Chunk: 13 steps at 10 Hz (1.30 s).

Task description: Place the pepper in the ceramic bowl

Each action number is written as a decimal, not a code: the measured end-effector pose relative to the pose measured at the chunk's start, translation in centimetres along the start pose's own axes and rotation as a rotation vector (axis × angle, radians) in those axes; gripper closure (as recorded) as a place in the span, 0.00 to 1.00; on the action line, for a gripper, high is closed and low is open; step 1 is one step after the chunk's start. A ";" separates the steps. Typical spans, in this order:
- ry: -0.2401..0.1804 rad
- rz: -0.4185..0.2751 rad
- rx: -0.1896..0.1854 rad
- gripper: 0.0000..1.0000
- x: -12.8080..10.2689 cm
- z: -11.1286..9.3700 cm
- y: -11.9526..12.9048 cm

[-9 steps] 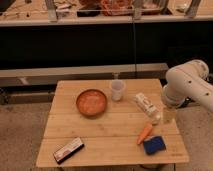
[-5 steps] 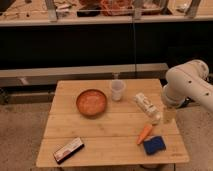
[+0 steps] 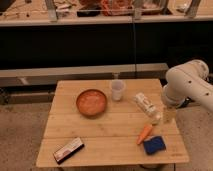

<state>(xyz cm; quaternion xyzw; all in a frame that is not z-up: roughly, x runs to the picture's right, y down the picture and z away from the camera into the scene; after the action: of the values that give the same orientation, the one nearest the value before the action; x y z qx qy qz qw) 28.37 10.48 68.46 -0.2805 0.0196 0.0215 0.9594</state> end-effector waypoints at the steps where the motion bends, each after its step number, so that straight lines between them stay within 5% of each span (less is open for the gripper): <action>1: 0.000 0.000 0.000 0.20 0.0 0.0 0.0; 6: -0.002 -0.011 -0.003 0.20 -0.2 0.3 0.2; 13: -0.033 -0.128 -0.048 0.20 -4.9 5.6 2.3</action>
<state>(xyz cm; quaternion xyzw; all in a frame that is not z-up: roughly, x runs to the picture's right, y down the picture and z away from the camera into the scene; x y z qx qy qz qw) 23.49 15.29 72.23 -0.3036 -0.0146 -0.0347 0.9520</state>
